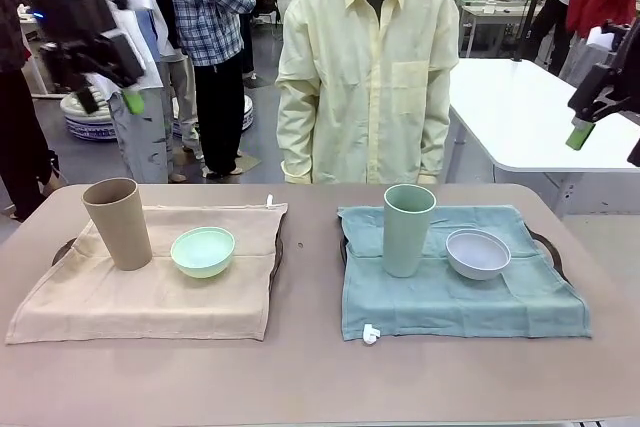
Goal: Set up a tray with a mat and arrange the tableware.
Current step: Place the Picnic Bowl and Reusable plastic cup back onto the Handle tray in front of the human's position.
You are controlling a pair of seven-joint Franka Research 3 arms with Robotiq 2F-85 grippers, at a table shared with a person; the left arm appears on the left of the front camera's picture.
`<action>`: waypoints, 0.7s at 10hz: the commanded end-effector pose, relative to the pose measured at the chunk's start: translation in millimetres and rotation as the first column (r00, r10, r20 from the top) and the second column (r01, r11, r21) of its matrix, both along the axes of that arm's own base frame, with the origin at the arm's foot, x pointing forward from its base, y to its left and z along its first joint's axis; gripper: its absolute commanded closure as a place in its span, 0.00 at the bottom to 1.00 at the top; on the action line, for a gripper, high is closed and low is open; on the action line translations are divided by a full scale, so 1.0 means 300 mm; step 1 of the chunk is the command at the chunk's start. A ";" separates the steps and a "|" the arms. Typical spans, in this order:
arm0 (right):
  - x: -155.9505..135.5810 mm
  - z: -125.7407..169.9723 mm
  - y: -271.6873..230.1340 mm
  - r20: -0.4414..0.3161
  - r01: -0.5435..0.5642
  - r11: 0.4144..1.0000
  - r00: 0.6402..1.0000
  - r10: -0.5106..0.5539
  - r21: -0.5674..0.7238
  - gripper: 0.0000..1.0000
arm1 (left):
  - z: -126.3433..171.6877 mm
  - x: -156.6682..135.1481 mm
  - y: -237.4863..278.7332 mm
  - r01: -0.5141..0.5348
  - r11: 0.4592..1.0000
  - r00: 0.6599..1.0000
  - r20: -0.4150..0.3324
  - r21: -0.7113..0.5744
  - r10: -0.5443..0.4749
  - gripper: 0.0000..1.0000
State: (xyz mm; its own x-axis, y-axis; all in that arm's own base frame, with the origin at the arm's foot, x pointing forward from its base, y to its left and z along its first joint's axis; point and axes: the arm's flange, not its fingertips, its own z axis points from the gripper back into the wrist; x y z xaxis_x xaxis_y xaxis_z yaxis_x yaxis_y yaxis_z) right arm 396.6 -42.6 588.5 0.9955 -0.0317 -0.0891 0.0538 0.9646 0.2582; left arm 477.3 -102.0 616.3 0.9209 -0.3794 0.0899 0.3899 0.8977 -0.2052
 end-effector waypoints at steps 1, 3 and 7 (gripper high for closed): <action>0.027 -0.011 -0.097 -0.023 0.020 0.981 1.000 -0.016 0.191 0.00 | -0.013 -0.042 0.108 -0.010 0.989 1.000 -0.014 -0.150 0.008 0.00; 0.036 -0.066 -0.196 -0.029 0.099 0.951 0.995 -0.094 0.292 0.00 | -0.044 -0.044 0.260 -0.053 0.952 0.998 -0.034 -0.303 0.045 0.00; 0.002 -0.135 -0.376 -0.075 0.211 0.885 0.977 -0.197 0.415 0.00 | -0.146 -0.108 0.598 -0.240 0.760 0.971 -0.128 -0.604 0.204 0.00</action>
State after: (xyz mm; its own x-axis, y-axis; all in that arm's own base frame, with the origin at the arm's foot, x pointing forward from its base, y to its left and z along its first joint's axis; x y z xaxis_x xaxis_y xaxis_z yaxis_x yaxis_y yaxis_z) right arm 397.0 -152.3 546.2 0.9644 -0.1970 -0.1762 0.2638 0.7582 0.5962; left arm 453.9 66.0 576.7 0.9829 -0.0786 0.1666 0.1750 0.6814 -0.7107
